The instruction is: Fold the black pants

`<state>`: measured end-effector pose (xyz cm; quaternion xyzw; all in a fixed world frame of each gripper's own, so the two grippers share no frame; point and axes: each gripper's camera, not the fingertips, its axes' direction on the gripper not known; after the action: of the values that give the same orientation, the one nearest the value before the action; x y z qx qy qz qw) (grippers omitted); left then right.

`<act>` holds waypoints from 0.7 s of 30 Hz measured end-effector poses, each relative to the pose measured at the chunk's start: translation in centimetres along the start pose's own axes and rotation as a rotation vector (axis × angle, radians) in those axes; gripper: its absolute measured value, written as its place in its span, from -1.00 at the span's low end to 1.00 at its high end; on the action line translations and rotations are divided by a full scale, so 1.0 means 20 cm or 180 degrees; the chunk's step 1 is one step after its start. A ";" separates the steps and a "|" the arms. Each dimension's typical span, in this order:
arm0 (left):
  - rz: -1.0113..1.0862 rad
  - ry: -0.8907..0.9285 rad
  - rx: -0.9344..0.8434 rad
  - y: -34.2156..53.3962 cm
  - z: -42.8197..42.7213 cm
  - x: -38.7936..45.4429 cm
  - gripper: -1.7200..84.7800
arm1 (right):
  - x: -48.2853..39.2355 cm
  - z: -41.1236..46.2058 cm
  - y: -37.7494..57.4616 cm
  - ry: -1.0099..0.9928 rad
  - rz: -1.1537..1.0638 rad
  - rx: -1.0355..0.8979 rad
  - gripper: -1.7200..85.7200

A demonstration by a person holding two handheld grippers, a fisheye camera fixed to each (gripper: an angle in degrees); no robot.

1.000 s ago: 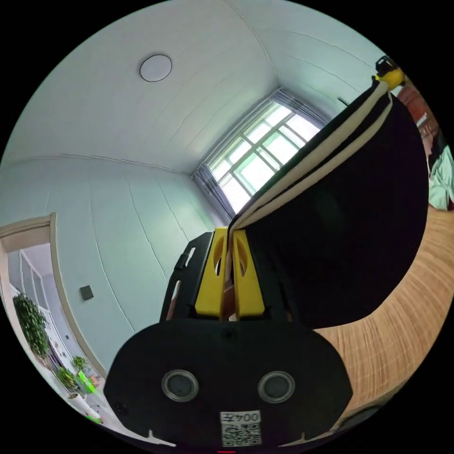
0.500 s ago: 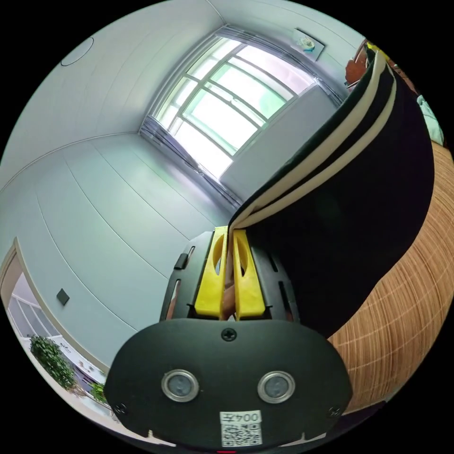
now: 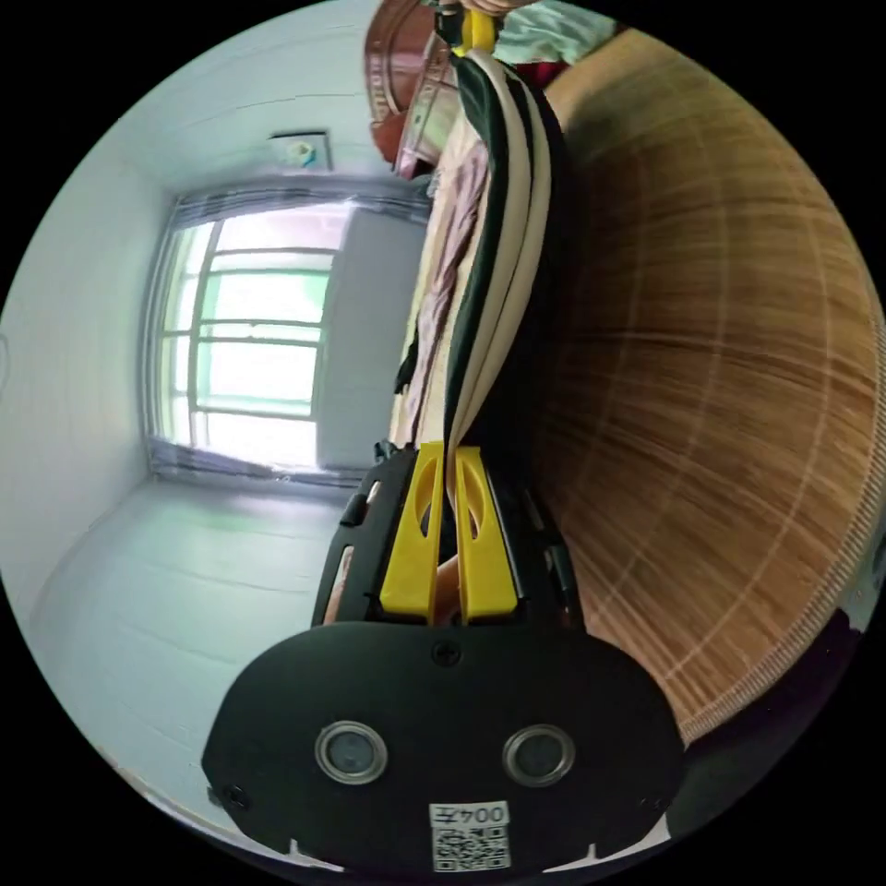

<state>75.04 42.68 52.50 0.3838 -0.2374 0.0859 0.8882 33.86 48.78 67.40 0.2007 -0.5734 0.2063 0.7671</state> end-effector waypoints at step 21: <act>-0.0744 0.3546 -0.0629 0.10 1.07 -0.27 -0.82 | 0.44 -0.42 1.08 0.0090 0.0492 0.0592 -0.65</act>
<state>62.08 28.71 63.76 0.2196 0.3032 0.1538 0.9144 31.01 72.25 75.13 0.2233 -0.5546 0.3199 0.7350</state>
